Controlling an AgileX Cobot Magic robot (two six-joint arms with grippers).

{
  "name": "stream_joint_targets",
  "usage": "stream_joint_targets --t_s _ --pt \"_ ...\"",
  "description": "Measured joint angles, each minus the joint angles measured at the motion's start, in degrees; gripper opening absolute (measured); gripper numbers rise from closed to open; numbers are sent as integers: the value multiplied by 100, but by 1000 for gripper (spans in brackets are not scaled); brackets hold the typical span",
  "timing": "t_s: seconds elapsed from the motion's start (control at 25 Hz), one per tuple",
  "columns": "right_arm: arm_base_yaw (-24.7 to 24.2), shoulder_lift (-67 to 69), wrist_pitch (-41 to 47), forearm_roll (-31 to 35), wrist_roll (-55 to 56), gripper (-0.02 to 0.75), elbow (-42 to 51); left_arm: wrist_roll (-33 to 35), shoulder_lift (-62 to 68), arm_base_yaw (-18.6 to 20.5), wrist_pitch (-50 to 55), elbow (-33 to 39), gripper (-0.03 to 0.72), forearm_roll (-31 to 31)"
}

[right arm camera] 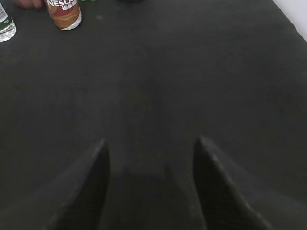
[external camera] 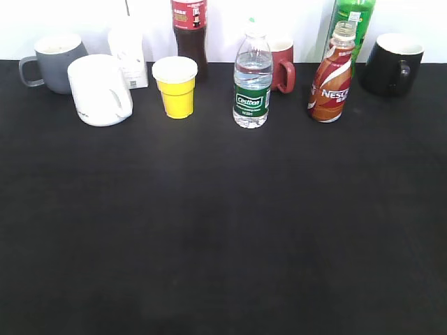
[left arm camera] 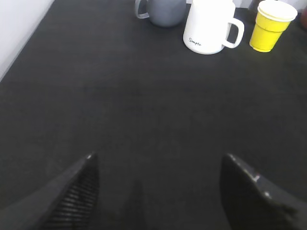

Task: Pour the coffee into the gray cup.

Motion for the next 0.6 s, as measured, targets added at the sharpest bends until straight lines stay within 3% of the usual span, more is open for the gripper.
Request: stream_joint_targets --t_s 0.6 --pt "0 0 0 0 -4 444 0 0 0 0 -27 -6 581 -9"
